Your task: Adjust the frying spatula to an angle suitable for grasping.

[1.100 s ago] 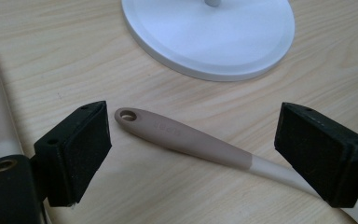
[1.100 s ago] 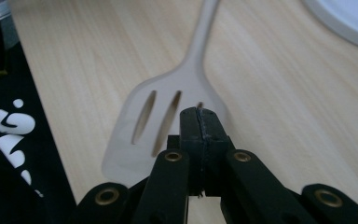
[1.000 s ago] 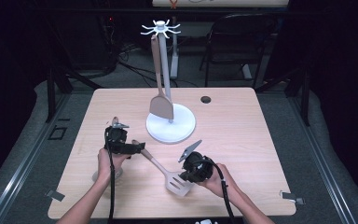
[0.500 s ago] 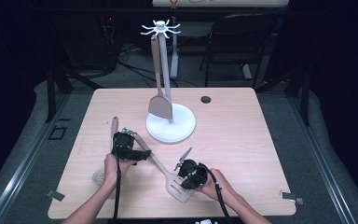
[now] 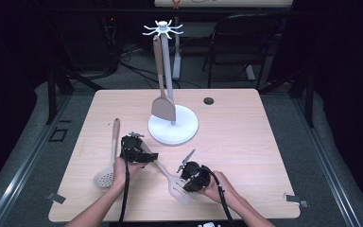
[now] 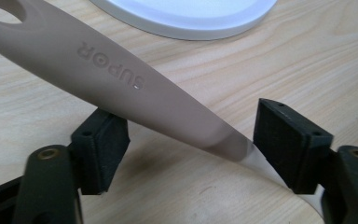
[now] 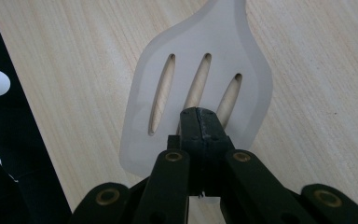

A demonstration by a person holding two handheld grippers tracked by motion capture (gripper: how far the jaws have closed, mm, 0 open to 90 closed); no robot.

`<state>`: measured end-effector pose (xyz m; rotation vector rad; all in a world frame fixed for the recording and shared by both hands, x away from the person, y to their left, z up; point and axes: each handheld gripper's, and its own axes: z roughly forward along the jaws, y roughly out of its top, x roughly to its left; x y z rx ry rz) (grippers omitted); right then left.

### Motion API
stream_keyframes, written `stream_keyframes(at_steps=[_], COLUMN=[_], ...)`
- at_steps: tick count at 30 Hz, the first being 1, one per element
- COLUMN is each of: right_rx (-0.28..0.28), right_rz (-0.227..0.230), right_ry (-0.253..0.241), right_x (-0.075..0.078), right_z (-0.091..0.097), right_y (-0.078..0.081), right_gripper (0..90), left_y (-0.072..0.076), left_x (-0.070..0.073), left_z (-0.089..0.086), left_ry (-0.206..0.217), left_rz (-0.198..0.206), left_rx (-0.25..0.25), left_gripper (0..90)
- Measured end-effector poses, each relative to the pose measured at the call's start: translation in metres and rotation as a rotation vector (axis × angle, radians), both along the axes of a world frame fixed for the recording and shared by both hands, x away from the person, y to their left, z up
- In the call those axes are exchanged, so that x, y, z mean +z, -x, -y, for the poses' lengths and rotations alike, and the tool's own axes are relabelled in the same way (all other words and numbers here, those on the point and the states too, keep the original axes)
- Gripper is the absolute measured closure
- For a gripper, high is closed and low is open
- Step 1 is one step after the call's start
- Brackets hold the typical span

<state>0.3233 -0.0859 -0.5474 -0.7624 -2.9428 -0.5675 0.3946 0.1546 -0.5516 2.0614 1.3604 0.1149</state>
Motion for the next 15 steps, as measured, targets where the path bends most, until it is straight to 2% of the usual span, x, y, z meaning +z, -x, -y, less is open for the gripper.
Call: stream_keyframes(at_steps=[6,9,12,15], right_rx=[0.004,0.007,0.016,0.011], right_rz=[-0.003,-0.006,-0.017,-0.032], right_ry=[-0.003,0.003,0.009,-0.009], right_x=[-0.0001,0.0001,0.0012,0.0013], right_z=[-0.0001,-0.0003,-0.0001,-0.0001], right_y=[-0.0007,-0.0015,-0.0027,-0.0029], right_gripper=[90.0,89.9,86.4,83.3], left_y=[-0.0032,-0.0025,-0.0007,0.0023], left_x=[-0.004,-0.0043,-0.002,0.0037], left_z=[-0.0009,-0.0032,-0.0043,-0.0042], left_ry=[0.038,0.073,0.098,0.119], left_rz=[-0.024,-0.028,-0.017,0.009], left_rx=[0.021,0.026,0.028,0.021], left_gripper=[37.3,40.6,43.8,46.5])
